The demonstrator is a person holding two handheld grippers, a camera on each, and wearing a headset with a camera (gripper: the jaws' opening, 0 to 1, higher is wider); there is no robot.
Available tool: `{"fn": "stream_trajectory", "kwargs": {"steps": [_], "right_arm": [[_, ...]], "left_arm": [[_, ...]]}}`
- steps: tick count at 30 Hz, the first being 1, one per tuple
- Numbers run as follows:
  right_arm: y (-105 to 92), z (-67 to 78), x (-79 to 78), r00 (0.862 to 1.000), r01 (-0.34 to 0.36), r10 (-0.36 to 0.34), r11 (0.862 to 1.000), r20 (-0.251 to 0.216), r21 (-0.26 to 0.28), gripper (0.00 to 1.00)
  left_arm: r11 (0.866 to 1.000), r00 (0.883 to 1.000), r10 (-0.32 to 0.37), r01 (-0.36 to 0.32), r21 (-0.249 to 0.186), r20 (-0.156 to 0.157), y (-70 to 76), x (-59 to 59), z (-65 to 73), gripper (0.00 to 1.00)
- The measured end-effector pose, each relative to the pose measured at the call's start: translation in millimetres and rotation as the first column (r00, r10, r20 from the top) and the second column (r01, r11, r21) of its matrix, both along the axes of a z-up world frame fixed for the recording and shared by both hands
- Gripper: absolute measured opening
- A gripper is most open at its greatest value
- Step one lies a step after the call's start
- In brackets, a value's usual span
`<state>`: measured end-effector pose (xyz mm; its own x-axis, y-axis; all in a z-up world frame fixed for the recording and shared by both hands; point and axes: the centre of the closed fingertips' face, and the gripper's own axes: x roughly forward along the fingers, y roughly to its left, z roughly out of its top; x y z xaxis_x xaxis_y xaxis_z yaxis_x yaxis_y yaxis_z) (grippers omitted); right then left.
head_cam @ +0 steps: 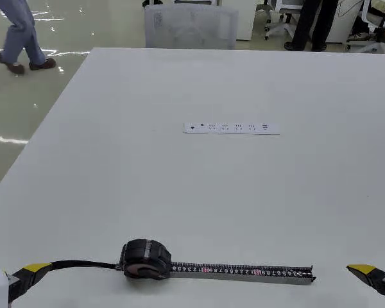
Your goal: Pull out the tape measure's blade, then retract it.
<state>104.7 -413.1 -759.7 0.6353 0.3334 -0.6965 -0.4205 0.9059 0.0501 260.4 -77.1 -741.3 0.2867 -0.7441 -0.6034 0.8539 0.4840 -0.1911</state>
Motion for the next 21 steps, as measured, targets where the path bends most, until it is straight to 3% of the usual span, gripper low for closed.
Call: {"fn": "stream_trajectory", "kwargs": {"steps": [11,21], "right_arm": [[0.8,0.1,3.8,1.0,-0.003,0.003,1.0,0.003,0.015,0.99],[-2.0,1.1,7.4,1.0,-0.003,0.003,1.0,0.015,0.012,0.98]], "left_arm": [[1.0,1.0,0.017,-0.017,-0.024,-0.02,-22.1,4.2,9.1,0.99],[0.999,1.0,0.022,-0.023,-0.033,-0.006,-40.8,7.1,16.5,0.99]]}}
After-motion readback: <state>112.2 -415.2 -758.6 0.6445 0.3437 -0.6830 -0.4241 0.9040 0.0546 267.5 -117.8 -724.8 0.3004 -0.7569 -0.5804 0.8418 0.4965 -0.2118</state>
